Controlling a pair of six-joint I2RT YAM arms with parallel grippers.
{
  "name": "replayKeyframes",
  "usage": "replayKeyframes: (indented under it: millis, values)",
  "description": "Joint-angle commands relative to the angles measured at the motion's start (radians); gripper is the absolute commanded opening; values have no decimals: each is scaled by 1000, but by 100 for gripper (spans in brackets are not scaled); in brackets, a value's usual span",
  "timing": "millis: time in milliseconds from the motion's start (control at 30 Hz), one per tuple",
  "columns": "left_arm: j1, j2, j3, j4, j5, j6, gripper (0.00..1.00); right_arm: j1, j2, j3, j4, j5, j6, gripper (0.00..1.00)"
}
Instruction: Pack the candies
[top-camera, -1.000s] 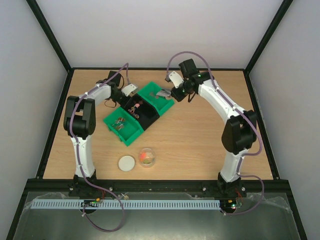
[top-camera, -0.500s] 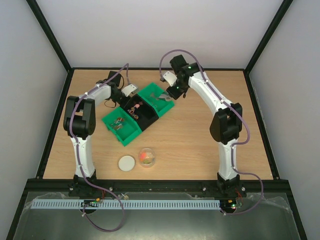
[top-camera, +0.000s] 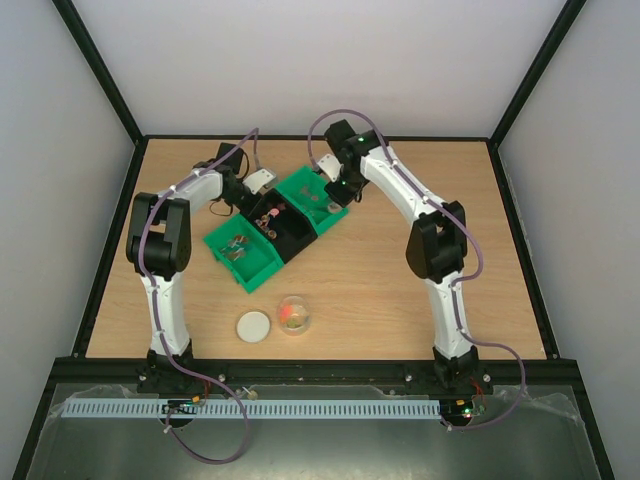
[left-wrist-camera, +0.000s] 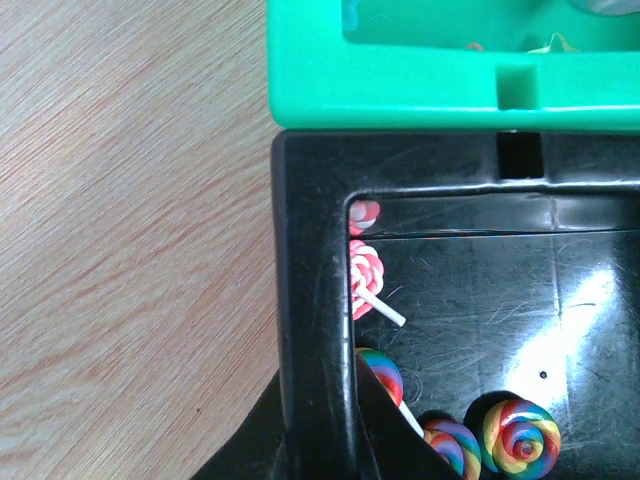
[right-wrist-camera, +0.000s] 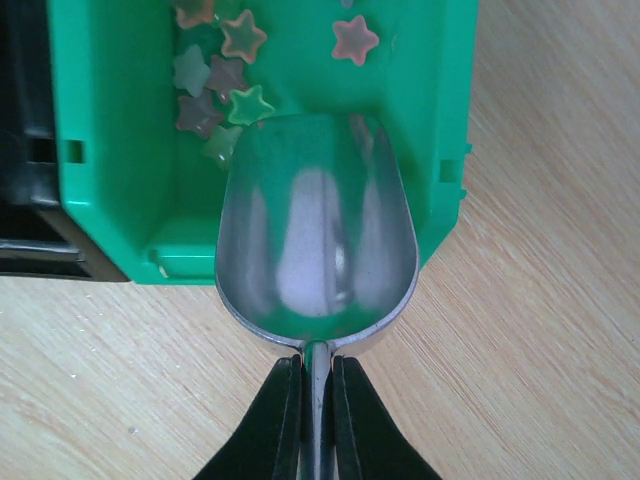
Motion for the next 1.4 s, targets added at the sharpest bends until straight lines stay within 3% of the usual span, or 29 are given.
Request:
replayKeyframes:
  millis: [0,367,767,1033,1367]
  values:
    - [-10,-19,-22,-32,2,-1,2,-2,48,65,-84,32,29,1]
    - [-25,-19,-22,-15,-3,3,2,-2,129,112,-80,42,29,1]
    - [-28,-9,-8,-20,8,48,2,-5,199,64,77,-4,26,1]
    - [-25,-3,-1,-44,21,90,2,-39,99,-246,384,-121,28,1]
    - [13,19,37,-85,47,94,2,-75,-167,-834,1070,-294,96,1]
